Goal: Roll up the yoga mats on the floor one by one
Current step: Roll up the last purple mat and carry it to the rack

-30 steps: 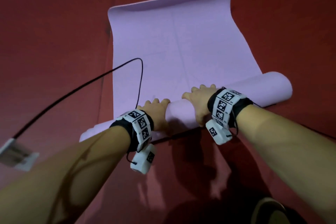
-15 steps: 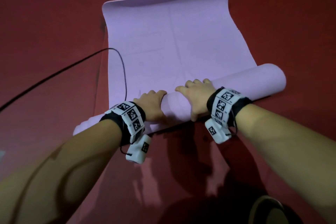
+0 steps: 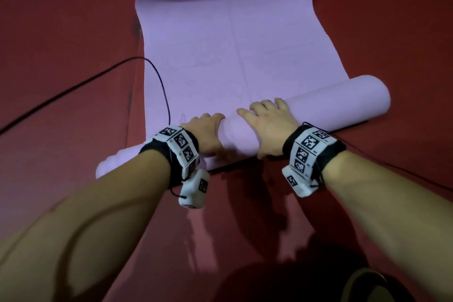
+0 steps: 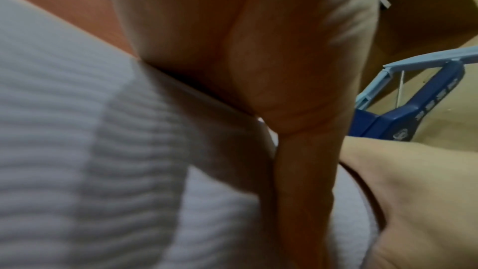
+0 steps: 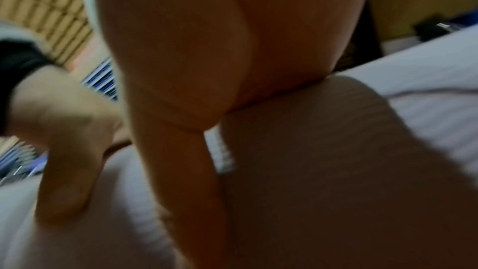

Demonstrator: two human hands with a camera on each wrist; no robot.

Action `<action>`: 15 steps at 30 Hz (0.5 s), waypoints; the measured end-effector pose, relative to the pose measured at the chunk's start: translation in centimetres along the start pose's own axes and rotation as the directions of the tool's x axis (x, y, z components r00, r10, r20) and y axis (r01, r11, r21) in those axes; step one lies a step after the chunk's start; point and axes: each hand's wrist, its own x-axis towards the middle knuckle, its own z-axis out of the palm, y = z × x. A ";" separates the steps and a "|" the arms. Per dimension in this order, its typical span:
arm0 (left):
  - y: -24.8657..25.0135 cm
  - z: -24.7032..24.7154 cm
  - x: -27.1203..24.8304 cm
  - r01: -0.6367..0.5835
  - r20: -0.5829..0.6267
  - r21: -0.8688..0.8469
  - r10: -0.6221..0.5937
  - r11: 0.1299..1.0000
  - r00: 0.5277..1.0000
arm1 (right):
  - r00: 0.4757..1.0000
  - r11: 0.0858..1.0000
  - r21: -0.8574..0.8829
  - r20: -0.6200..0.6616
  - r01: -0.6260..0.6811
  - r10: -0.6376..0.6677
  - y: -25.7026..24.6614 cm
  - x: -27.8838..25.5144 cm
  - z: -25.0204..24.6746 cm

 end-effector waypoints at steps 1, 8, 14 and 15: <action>-0.1 -0.2 0.0 -0.004 -0.006 0.007 0.004 1.000 1.000 | 1.000 1.000 0.009 0.008 0.001 -0.001 0.0 0.3 -0.1; 0.3 1.0 -0.3 0.017 -0.140 0.146 0.003 0.989 0.990 | 0.978 0.993 0.119 0.210 -0.005 -0.020 0.9 3.4 -3.1; -0.4 0.3 1.0 0.014 -0.143 0.089 -0.001 0.996 0.990 | 0.990 0.990 0.140 0.137 0.013 -0.033 1.8 3.5 -2.9; -0.5 0.0 1.2 0.011 -0.140 0.081 0.000 0.997 0.990 | 0.995 0.994 0.105 0.092 0.015 -0.025 1.8 3.0 -2.3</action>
